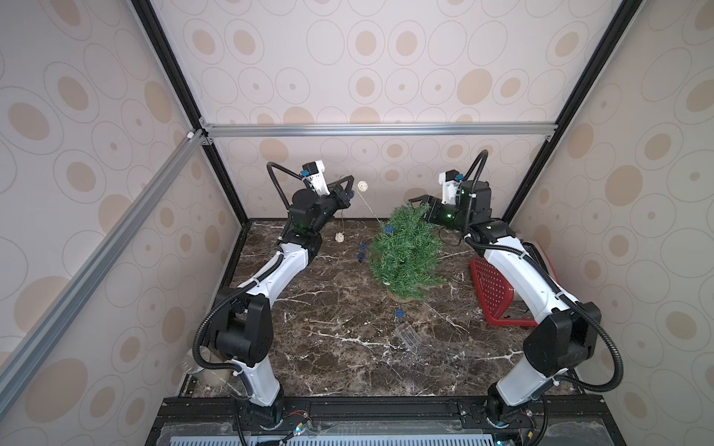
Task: Remove string lights from the small christmas tree
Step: Remove the light string from the Christmas tree.
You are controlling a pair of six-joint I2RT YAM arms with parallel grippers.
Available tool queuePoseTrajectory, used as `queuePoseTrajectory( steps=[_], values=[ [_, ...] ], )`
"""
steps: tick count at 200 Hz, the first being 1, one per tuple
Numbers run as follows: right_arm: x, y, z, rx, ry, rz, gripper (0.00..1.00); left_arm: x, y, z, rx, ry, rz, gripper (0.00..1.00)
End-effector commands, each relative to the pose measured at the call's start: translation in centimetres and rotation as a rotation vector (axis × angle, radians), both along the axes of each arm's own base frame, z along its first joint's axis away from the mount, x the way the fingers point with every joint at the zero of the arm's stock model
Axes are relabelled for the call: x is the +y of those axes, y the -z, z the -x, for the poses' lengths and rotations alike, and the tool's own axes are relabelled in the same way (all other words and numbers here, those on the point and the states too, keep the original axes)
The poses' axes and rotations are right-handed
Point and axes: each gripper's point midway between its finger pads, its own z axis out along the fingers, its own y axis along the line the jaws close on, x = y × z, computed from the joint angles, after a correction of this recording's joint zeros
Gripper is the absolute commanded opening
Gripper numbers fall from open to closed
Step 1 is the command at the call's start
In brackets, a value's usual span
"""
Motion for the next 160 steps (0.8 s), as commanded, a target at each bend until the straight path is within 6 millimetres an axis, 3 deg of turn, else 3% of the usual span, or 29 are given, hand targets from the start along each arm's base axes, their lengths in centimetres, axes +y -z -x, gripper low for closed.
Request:
queuePoseTrajectory(
  steps=[1,53,78,114,160],
  values=[
    [0.1,-0.3,0.5,-0.003,-0.013,-0.001,0.73,0.2,-0.3,-0.4,-0.008,0.005,0.022,0.00],
    [0.5,-0.3,0.2,0.003,-0.031,-0.007,0.73,0.4,1.9,0.2,0.024,0.000,0.006,0.00],
    [0.5,-0.5,0.0,-0.004,-0.028,-0.008,0.73,0.5,4.1,-1.7,0.071,-0.030,-0.007,0.00],
    [0.9,-0.5,0.0,-0.003,-0.034,-0.003,0.73,-0.7,3.9,-4.8,0.053,-0.003,0.041,0.00],
    [0.9,-0.6,-0.2,0.000,-0.036,0.016,0.72,-1.5,4.1,-7.1,0.042,0.011,0.051,0.00]
  ],
)
